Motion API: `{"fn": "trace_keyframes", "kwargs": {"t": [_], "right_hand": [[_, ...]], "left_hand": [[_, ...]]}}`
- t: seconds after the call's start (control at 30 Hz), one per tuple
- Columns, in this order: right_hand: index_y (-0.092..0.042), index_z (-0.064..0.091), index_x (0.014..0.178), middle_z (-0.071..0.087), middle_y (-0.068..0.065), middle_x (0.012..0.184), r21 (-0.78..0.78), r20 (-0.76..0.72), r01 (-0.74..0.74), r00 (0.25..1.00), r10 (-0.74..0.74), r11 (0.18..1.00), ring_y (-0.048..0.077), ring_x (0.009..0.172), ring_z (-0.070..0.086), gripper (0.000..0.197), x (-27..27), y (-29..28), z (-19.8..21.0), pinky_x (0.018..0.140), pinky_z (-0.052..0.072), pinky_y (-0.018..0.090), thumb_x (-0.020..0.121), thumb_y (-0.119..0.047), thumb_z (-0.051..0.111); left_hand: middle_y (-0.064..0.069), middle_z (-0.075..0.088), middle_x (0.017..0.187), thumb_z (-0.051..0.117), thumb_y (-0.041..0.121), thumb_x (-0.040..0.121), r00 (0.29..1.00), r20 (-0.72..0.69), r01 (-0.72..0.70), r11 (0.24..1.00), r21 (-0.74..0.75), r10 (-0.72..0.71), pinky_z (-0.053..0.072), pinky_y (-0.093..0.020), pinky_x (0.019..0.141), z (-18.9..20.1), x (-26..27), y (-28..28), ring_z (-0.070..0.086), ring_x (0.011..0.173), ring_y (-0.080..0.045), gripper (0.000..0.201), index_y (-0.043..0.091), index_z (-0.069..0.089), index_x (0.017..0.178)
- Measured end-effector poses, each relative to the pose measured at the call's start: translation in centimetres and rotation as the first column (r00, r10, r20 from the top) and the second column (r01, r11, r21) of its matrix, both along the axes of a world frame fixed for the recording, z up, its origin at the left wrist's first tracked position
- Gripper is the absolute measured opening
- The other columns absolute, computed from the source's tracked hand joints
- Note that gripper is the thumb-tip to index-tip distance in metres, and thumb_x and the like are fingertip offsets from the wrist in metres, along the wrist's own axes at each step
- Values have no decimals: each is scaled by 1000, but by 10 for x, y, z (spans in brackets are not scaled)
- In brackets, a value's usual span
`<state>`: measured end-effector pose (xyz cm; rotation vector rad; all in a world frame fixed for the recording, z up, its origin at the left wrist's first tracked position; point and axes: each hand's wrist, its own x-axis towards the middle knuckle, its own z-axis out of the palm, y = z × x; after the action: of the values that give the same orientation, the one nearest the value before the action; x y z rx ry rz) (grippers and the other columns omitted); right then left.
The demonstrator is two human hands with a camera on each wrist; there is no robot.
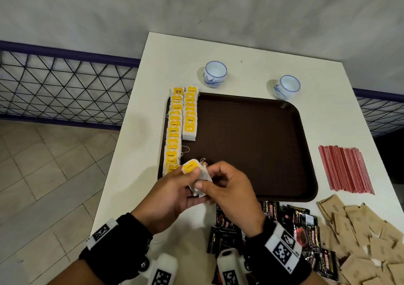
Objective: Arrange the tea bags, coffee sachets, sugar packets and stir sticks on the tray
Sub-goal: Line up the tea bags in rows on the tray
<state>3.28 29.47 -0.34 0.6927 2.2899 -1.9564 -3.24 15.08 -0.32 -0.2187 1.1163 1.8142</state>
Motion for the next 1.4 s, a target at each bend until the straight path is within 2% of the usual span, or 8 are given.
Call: {"fn": "trace_keyframes", "kwargs": {"t": [0.13, 0.37, 0.57, 0.8, 0.93, 1.07, 1.23, 1.4], "right_hand": [[-30, 73, 90, 60, -7, 93, 193, 7, -65, 998, 65, 979, 6, 75, 60, 24, 0, 1, -4, 73, 55, 31, 71, -29, 88], [-35, 72, 103, 62, -2, 100, 198, 22, -113, 994, 111, 974, 14, 79, 61, 25, -14, 24, 10, 80, 55, 33, 81, -26, 81], [-25, 75, 85, 68, 0, 87, 209, 24, -235, 972, 235, 949, 9, 73, 62, 11, -26, 26, 8, 71, 52, 28, 81, -15, 78], [-6, 72, 86, 68, 5, 66, 65, 18, -206, 979, 205, 976, 6, 56, 59, 3, -35, 32, 25, 54, 43, 16, 86, -6, 75], [-3, 61, 89, 68, 18, 75, -68, 10, -134, 991, 135, 989, 25, 59, 66, 7, -47, 41, 34, 41, 41, 25, 92, -3, 67], [-6, 54, 90, 69, 18, 73, -132, 34, -6, 999, 11, 991, 34, 66, 72, 11, -62, 54, 30, 48, 53, 30, 97, 0, 58], [0, 56, 92, 71, 14, 70, -85, 99, -32, 994, 41, 996, 31, 71, 74, 8, -77, 55, 6, 62, 62, 30, 94, 6, 60], [-1, 57, 89, 69, 21, 72, -5, 151, -84, 985, 84, 996, 25, 60, 71, 11, -94, 48, -10, 52, 58, 27, 92, 8, 62]], "left_hand": [[-20, 72, 120, 54, 12, 100, 999, -26, -46, 997, -65, 45, 60, -34, 77, -8, -1, -2, 72, 102, -26, 28, 6, 66, 124], [-20, 70, 111, 60, 13, 99, 979, -165, 90, 977, -194, -123, 61, -36, 77, -11, -3, -5, 71, 98, -25, 19, 11, 68, 116], [-16, 71, 114, 65, 15, 97, 932, -230, 235, 950, -206, -281, 60, -45, 90, -9, -4, -4, 71, 108, -29, 19, 15, 69, 116], [-16, 70, 115, 74, 8, 90, 897, -286, 278, 933, -229, -337, 60, -33, 84, -13, -8, -19, 71, 102, -23, 31, 15, 67, 120], [-16, 70, 113, 72, 1, 89, 914, -276, 236, 942, -238, -299, 59, -30, 78, -16, -9, -24, 72, 98, -20, 33, 17, 69, 118], [-7, 74, 111, 75, 3, 87, 920, -272, 214, 944, -253, -282, 58, -30, 77, -21, -10, -33, 72, 100, -21, 38, 24, 70, 118], [-3, 74, 111, 77, 6, 86, 918, -287, 201, 944, -261, -275, 59, -30, 77, -24, -11, -42, 71, 103, -21, 37, 28, 72, 116], [-4, 73, 112, 75, 6, 87, 916, -298, 195, 948, -253, -268, 58, -29, 76, -25, -12, -47, 72, 103, -23, 38, 26, 70, 119]]}}
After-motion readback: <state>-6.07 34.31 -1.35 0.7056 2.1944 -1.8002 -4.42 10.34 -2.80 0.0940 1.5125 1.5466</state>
